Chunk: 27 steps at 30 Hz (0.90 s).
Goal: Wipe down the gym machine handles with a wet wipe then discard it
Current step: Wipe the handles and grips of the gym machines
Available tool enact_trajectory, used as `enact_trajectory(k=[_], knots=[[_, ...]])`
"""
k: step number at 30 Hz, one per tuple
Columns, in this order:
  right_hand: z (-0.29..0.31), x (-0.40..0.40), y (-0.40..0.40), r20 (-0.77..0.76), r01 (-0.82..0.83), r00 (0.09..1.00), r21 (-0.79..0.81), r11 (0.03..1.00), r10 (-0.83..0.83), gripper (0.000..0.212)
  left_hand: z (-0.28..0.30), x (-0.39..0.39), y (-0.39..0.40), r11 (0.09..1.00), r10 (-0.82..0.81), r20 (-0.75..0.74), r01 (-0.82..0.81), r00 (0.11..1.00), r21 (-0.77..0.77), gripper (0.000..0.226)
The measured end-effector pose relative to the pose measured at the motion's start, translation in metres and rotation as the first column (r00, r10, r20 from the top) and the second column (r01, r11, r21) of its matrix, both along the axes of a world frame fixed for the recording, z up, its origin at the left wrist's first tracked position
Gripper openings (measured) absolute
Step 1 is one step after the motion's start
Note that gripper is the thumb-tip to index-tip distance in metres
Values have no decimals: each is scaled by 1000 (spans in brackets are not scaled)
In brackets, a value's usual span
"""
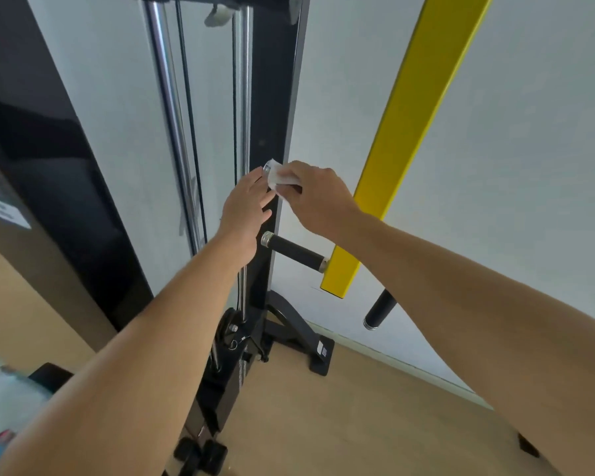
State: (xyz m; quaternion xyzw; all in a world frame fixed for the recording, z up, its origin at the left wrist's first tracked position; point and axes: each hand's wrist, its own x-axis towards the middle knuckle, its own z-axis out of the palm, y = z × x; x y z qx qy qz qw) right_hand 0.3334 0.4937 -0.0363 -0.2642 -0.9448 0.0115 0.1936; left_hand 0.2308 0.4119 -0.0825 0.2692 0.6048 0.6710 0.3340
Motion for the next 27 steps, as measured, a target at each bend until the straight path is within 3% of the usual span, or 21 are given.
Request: enact_trajectory(k=[2, 5, 8, 10, 14, 16, 20, 23, 27], knots=[[8, 0, -1, 81, -4, 997, 47, 999, 0, 30, 1, 2, 0, 998, 50, 68, -53, 996, 38, 39], [21, -4, 4, 81, 131, 989, -101, 986, -123, 33, 0, 7, 3, 995, 99, -30, -99, 995, 2, 30], [28, -7, 2, 319, 172, 939, -113, 979, -129, 37, 3, 10, 2, 992, 111, -137, -119, 984, -52, 34], [31, -4, -3, 419, 134, 901, -13, 991, -117, 33, 6, 13, 0, 994, 80, -166, -91, 983, -64, 33], [31, 14, -10, 560, 298, 754, 177, 938, -345, 26, 11, 21, -3, 996, -2, -250, -20, 968, -85, 37], [29, 18, -10, 588, 230, 721, 294, 928, -366, 28, 11, 22, -3, 997, -15, -265, -5, 964, -77, 38], [18, 7, -4, 400, 113, 899, 183, 977, -179, 29, 9, 20, -4, 998, -1, -254, -15, 967, -60, 38], [13, 2, -6, 361, 91, 924, 103, 991, -122, 38, 11, 17, -5, 998, 20, -264, -37, 964, -59, 38], [24, 24, -9, 598, 119, 732, 358, 926, -325, 38, 11, 16, -8, 998, -13, -278, -7, 961, -70, 41]])
